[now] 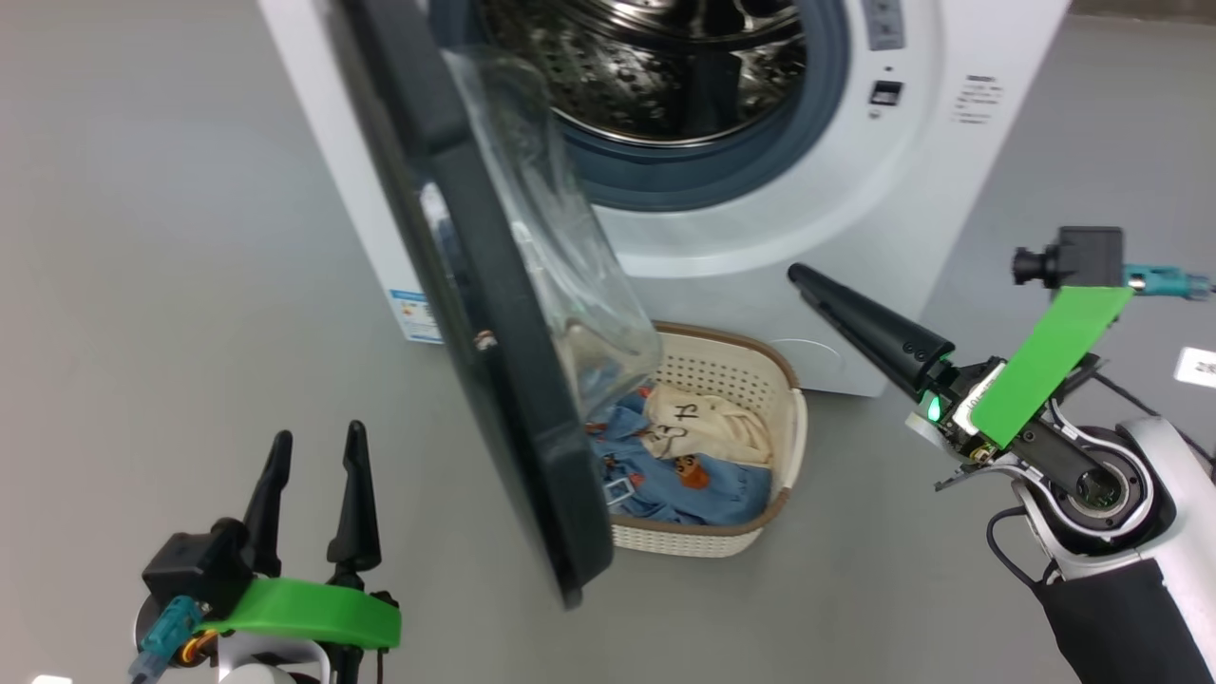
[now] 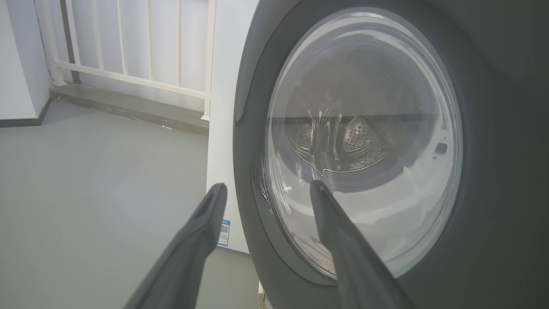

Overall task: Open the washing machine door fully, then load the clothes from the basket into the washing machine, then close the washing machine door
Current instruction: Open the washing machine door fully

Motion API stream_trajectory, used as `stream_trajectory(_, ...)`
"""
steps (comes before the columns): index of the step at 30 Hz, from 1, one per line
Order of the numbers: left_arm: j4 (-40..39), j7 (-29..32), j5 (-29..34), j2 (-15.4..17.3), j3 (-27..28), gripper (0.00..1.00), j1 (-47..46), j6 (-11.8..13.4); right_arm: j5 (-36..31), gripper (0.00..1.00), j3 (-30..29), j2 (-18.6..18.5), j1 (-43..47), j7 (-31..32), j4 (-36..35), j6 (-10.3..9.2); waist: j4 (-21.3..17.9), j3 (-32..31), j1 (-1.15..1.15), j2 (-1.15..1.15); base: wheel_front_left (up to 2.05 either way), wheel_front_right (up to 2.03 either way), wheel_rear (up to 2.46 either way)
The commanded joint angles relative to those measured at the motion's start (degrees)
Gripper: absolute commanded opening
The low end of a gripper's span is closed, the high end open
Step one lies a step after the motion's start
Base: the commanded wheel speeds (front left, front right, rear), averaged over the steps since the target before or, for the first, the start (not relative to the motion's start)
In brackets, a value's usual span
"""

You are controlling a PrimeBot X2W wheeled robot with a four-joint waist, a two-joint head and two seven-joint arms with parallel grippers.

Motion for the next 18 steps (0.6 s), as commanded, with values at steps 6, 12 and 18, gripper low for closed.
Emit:
stream_trajectory(6,-2.67,-0.37,0.38,1.11,2.35,1.00,-1.40,-0.38,-7.13,1.00,-0.40,-1.05,2.18,-10.77,-5.70,0.26,-5.25,1.51,0.00,0.00,0.00,0.00,0.00)
stream_trajectory(12,-4.22,-0.37,0.56,1.44,3.21,1.00,-0.78,-0.41,-16.32,1.00,1.18,-4.55,4.69,-25.50,-7.50,0.26,-8.43,2.31,0.00,0.00,0.00,0.00,0.00)
stream_trajectory(18,-5.25,-0.37,0.49,1.64,3.72,1.00,0.06,-0.23,-20.68,1.00,3.70,-6.74,6.86,-34.16,-5.11,0.26,-9.84,2.43,0.00,0.00,0.00,0.00,0.00)
